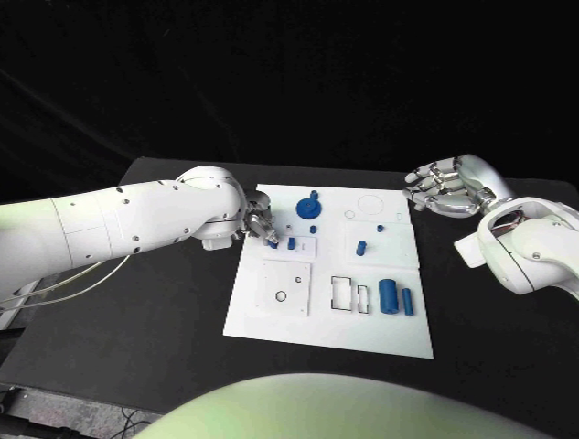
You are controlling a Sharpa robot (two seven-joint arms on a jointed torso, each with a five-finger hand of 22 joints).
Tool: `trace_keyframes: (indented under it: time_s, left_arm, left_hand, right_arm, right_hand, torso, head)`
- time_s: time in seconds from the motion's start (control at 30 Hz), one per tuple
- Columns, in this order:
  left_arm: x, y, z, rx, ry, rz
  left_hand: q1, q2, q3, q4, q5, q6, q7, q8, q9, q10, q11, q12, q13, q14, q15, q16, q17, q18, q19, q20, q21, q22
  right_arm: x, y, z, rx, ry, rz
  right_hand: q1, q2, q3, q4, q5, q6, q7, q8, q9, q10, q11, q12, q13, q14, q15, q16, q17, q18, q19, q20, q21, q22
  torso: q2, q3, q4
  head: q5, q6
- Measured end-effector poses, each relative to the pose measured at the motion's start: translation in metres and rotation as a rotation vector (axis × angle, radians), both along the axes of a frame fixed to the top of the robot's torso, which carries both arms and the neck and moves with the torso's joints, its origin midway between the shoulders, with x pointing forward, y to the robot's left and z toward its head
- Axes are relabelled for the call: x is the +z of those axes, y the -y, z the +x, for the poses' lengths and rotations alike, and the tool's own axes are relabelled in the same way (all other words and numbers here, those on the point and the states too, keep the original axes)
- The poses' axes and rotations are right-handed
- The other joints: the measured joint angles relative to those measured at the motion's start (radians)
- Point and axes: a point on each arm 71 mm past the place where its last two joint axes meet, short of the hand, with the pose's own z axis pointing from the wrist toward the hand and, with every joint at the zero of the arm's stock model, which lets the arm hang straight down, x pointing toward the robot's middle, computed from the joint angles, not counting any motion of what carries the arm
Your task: Assemble the parts on the task board
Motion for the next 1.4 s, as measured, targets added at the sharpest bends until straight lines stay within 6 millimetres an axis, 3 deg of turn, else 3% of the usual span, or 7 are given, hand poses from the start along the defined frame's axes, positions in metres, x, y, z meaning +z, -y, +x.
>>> trace_keyframes:
  time_s: [0.1, 0.83, 1.1, 1.17, 1.27, 1.3, 1.4]
  left_arm:
    - [0.0001, 0.0002, -0.0002, -0.004, -0.005, 0.003]
    - [-0.0034, 0.0047, 0.0027, -0.004, -0.015, 0.007]
    - [-0.0068, 0.0060, 0.0023, -0.008, -0.031, 0.009]
    - [-0.0071, 0.0057, 0.0026, -0.006, -0.032, 0.009]
    - [-0.0075, 0.0054, 0.0031, -0.002, -0.032, 0.010]
    - [-0.0076, 0.0055, 0.0031, -0.001, -0.032, 0.010]
    - [-0.0076, 0.0058, 0.0032, 0.002, -0.031, 0.011]
  left_hand:
    - [-0.008, 0.002, -0.003, -0.003, 0.020, 0.005, 0.000, 0.001, -0.003, 0.005, 0.001, 0.007, 0.012, 0.000, 0.000, 0.000, 0.000, 0.000, 0.000, 0.000, 0.000, 0.000]
    - [-0.030, -0.006, -0.007, -0.007, 0.020, 0.015, -0.007, 0.004, -0.010, 0.012, 0.000, 0.018, 0.026, 0.000, 0.000, 0.000, 0.000, 0.000, 0.000, 0.000, 0.000, 0.000]
    - [-0.052, 0.001, -0.016, -0.017, 0.006, 0.052, -0.030, 0.005, -0.009, 0.030, -0.002, 0.047, 0.066, 0.000, 0.000, 0.000, 0.000, 0.000, 0.000, 0.000, 0.000, 0.000]
    - [-0.053, 0.000, -0.017, -0.017, -0.009, 0.055, -0.033, 0.005, -0.010, 0.030, -0.002, 0.047, 0.066, 0.000, 0.000, 0.000, 0.000, 0.000, 0.000, 0.000, 0.000, 0.000]
    - [-0.058, -0.005, -0.024, -0.024, -0.074, 0.058, -0.036, -0.003, -0.014, 0.030, -0.002, 0.038, 0.063, -0.003, -0.003, 0.000, 0.000, 0.000, 0.000, 0.000, 0.000, 0.000]
    - [-0.060, -0.006, -0.006, -0.042, -0.089, 0.060, -0.038, -0.003, -0.015, 0.030, -0.002, 0.036, 0.062, -0.004, -0.004, 0.000, 0.000, 0.000, 0.000, 0.000, 0.000, 0.000]
    - [-0.065, -0.007, -0.005, -0.043, -0.130, 0.061, -0.039, -0.005, -0.020, 0.030, -0.002, 0.032, 0.061, -0.004, -0.004, 0.000, 0.000, 0.000, 0.000, 0.000, 0.000, 0.000]
  right_arm:
    - [-0.0004, 0.0001, -0.0001, 0.000, -0.001, 0.000]
    - [-0.0015, 0.0013, 0.0004, -0.004, -0.002, -0.002]
    - [-0.0019, 0.0025, 0.0011, -0.007, -0.002, -0.003]
    - [-0.0019, 0.0026, 0.0012, -0.008, -0.003, -0.004]
    - [-0.0020, 0.0028, 0.0013, -0.008, -0.003, -0.004]
    - [-0.0020, 0.0028, 0.0013, -0.008, -0.003, -0.004]
    - [-0.0022, 0.0027, 0.0013, -0.008, -0.004, -0.004]
  right_hand:
    - [0.000, 0.000, 0.000, 0.000, 0.000, 0.000, 0.000, 0.000, 0.000, 0.000, 0.000, 0.000, 0.000, 0.000, 0.000, 0.000, 0.000, 0.000, 0.000, 0.000, 0.000, 0.000]
    - [0.000, 0.000, 0.000, 0.000, 0.000, 0.000, 0.000, 0.000, -0.001, 0.000, 0.000, 0.000, -0.004, 0.000, 0.000, -0.006, 0.000, 0.000, 0.000, 0.000, 0.000, -0.004]
    - [0.000, 0.000, 0.000, 0.000, 0.000, 0.000, 0.000, 0.000, -0.001, 0.000, 0.000, 0.000, -0.004, 0.000, 0.000, -0.006, 0.000, 0.000, 0.000, 0.000, 0.000, -0.004]
    - [0.000, 0.000, 0.000, 0.000, 0.000, 0.000, 0.000, 0.000, -0.001, 0.000, 0.000, 0.000, -0.005, 0.000, 0.000, -0.006, 0.000, 0.000, 0.000, 0.000, 0.000, -0.006]
    - [0.000, 0.000, 0.000, 0.000, 0.000, 0.000, 0.000, 0.000, -0.001, 0.000, 0.000, 0.000, -0.006, 0.000, 0.000, -0.006, 0.000, 0.000, 0.000, 0.000, 0.000, -0.006]
    - [0.000, 0.000, 0.000, 0.000, 0.000, 0.000, 0.000, 0.000, -0.001, 0.000, 0.000, 0.000, -0.006, 0.000, 0.000, -0.006, 0.000, 0.000, 0.000, 0.000, 0.000, -0.006]
    - [0.000, 0.000, 0.000, 0.000, 0.000, 0.000, 0.000, 0.000, -0.001, 0.000, 0.000, 0.000, -0.006, 0.000, 0.000, -0.006, 0.000, 0.000, 0.000, 0.000, 0.000, -0.006]
  torso:
    - [0.000, -0.0002, 0.0002]
    - [0.000, 0.0006, -0.0005]
    - [0.000, 0.0008, -0.0008]
    - [0.000, 0.0008, -0.0008]
    - [0.000, 0.0008, -0.0005]
    - [0.000, 0.0008, -0.0004]
    - [0.000, 0.0005, -0.0004]
  head:
    - [0.000, 0.000]
    - [0.000, 0.000]
    - [-0.003, 0.000]
    - [-0.004, 0.000]
    - [-0.005, 0.000]
    - [-0.006, 0.000]
    - [-0.006, 0.000]
